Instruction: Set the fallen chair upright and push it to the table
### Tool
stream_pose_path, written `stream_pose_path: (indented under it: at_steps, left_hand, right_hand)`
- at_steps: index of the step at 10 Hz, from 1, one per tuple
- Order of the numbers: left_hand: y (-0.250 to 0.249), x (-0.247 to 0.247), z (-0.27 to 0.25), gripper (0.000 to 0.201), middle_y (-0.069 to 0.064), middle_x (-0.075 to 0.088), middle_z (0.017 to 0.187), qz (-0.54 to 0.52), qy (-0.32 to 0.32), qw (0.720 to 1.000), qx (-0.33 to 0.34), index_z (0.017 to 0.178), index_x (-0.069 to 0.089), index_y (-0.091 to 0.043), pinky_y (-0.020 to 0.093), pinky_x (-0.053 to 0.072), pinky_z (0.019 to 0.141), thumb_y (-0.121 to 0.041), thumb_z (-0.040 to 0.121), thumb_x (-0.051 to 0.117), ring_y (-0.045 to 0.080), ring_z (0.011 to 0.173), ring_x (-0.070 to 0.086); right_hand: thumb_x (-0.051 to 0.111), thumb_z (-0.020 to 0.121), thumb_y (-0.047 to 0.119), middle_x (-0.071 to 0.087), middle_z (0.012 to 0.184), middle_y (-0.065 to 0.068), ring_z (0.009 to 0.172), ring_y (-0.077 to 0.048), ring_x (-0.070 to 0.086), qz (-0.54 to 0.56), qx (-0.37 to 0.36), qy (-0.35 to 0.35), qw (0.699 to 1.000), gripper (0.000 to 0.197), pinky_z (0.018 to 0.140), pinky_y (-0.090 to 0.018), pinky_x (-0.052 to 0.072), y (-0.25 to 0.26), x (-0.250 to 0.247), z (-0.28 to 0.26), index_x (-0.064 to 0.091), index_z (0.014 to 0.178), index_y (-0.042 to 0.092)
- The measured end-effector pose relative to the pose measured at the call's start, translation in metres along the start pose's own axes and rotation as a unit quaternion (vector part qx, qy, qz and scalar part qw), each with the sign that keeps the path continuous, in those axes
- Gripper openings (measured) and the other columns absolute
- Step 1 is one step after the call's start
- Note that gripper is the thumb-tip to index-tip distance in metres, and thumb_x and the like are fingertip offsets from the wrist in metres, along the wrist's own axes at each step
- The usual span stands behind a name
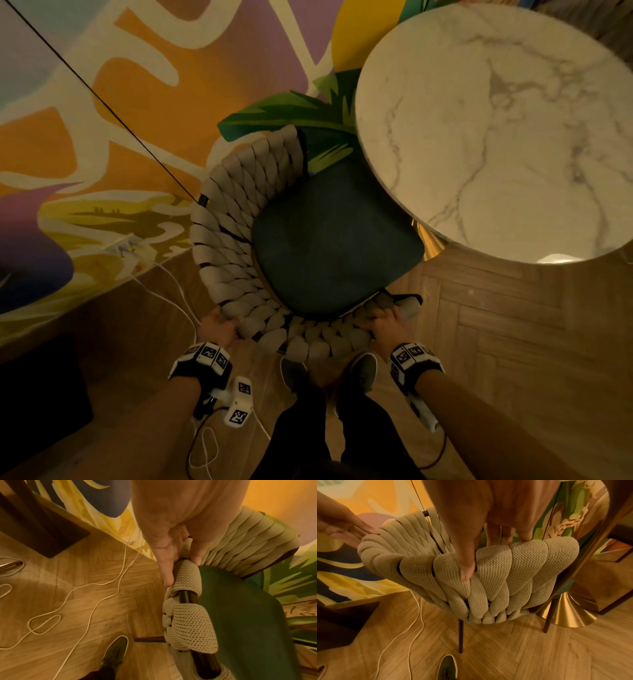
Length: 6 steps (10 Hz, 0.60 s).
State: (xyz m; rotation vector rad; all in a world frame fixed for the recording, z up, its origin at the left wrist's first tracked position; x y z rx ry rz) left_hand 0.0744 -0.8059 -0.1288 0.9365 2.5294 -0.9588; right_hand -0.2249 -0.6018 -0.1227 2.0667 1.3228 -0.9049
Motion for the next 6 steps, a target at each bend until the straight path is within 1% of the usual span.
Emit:
stream_pose_path:
  at_steps: [1, 2, 3, 4, 5, 6]
  left_hand:
    - [0.014, 0.002, 0.019, 0.049, 0.023, 0.065, 0.112, 0.012, 0.008, 1.000, 0.007, 0.117, 0.054, -0.009, 0.053, 0.056, 0.082, -0.023, 0.073, 0.069, 0.041, 0.097, 0.066]
    - [0.005, 0.001, 0.001, 0.050, 0.018, 0.063, 0.109, -0.023, 0.030, 0.999, 0.005, 0.124, 0.050, -0.006, 0.051, 0.056, 0.083, -0.016, 0.078, 0.067, 0.042, 0.101, 0.065]
    - [0.005, 0.004, -0.005, 0.057, 0.016, 0.060, 0.118, -0.077, 0.075, 0.994, 0.001, 0.131, 0.046, -0.011, 0.056, 0.052, 0.090, -0.009, 0.078, 0.067, 0.041, 0.109, 0.061]
    - [0.031, 0.005, 0.005, 0.064, 0.014, 0.057, 0.130, -0.121, 0.075, 0.990, -0.021, 0.135, 0.044, -0.016, 0.058, 0.046, 0.097, -0.013, 0.077, 0.070, 0.039, 0.116, 0.057]
    - [0.045, 0.004, -0.029, 0.062, 0.020, 0.058, 0.131, -0.055, 0.040, 0.997, -0.026, 0.129, 0.047, -0.016, 0.052, 0.048, 0.097, -0.024, 0.072, 0.069, 0.040, 0.115, 0.058]
    - [0.051, 0.014, -0.098, 0.039, 0.023, 0.059, 0.124, 0.043, 0.045, 0.998, -0.032, 0.128, 0.047, 0.002, 0.021, 0.053, 0.065, -0.007, 0.090, 0.050, 0.028, 0.091, 0.059]
  right_hand:
    - [0.052, 0.090, 0.025, 0.048, 0.139, -0.001, 0.126, -0.026, 0.043, -0.016, 0.007, 0.019, 1.000, 0.041, 0.113, -0.041, 0.020, 0.002, -0.001, -0.002, 0.059, 0.130, 0.025]
    - [0.055, 0.086, 0.026, 0.053, 0.133, -0.001, 0.122, -0.026, 0.046, 0.027, -0.002, 0.031, 0.999, 0.039, 0.110, -0.041, 0.024, 0.003, 0.000, 0.001, 0.064, 0.124, 0.028]
    - [0.056, 0.088, 0.015, 0.062, 0.126, -0.001, 0.119, -0.025, 0.055, 0.138, -0.008, 0.029, 0.990, 0.036, 0.106, -0.039, 0.040, -0.005, -0.006, -0.004, 0.066, 0.121, 0.024]
    - [0.056, 0.089, 0.003, 0.063, 0.122, -0.003, 0.115, -0.022, 0.059, 0.263, 0.038, -0.002, 0.964, 0.038, 0.097, -0.030, 0.048, -0.023, -0.026, -0.018, 0.065, 0.123, 0.016]
    - [0.054, 0.092, 0.004, 0.064, 0.115, -0.007, 0.103, -0.021, 0.062, 0.304, 0.085, -0.030, 0.948, 0.028, 0.083, -0.022, 0.049, -0.048, -0.019, -0.029, 0.066, 0.116, 0.009]
    - [0.061, 0.091, 0.021, 0.065, 0.104, -0.005, 0.083, -0.015, 0.060, 0.353, 0.155, -0.014, 0.923, 0.017, 0.067, -0.021, 0.048, -0.082, 0.015, -0.048, 0.064, 0.108, 0.018]
Point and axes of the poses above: each hand's wrist, its own z-axis towards the middle knuckle, its own x-axis out of the palm, y = z × x, the point moved 5 cm from there along z, towards the middle knuckle
